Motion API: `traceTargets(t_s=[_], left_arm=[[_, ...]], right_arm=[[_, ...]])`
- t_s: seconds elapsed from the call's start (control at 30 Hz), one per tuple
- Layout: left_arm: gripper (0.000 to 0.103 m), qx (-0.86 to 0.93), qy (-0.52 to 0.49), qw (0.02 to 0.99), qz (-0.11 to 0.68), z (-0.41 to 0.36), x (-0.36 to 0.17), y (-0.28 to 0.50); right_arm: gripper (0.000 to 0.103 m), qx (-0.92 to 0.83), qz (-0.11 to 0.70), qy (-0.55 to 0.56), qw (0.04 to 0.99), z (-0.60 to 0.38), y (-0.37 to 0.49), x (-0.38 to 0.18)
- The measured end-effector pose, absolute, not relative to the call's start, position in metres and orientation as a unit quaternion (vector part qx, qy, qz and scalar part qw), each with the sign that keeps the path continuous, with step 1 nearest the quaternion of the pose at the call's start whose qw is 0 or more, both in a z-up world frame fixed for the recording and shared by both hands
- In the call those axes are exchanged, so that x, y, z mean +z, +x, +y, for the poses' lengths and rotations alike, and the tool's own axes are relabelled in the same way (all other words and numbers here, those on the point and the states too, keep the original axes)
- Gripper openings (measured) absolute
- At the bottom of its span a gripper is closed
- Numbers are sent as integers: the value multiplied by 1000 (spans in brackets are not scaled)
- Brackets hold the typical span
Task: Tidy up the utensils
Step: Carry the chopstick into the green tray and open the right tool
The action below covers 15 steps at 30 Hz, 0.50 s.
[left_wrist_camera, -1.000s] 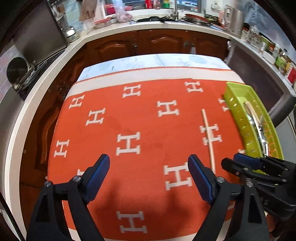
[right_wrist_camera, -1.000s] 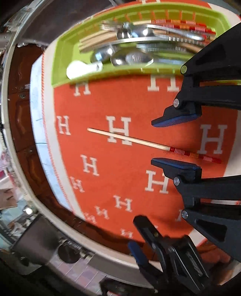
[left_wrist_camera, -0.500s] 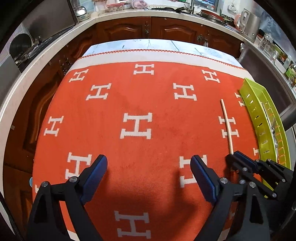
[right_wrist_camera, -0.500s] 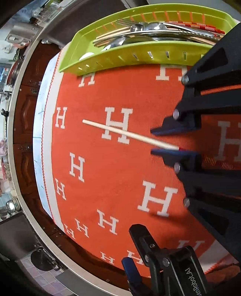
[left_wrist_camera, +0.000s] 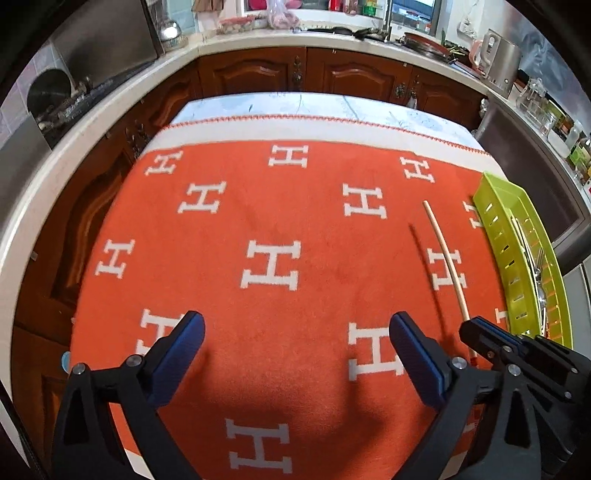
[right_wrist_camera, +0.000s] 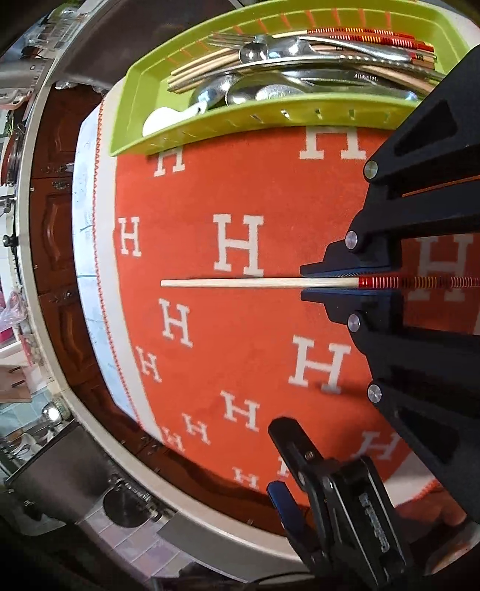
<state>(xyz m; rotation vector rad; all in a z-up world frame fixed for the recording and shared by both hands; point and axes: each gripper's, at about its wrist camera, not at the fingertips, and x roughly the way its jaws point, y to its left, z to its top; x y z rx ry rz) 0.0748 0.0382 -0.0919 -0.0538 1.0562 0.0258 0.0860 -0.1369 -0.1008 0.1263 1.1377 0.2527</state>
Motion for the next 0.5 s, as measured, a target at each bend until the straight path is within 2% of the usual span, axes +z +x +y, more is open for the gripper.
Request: traceTargets(t_s=[0.33, 0.5], left_arm=[[102, -17, 12, 875, 483, -2, -53, 71], [102, -48, -14, 873, 485, -24, -36, 77]], right_arm=[[5, 118, 512, 110, 844, -188, 67, -52], [5, 88, 495, 126, 855, -234, 60, -28]])
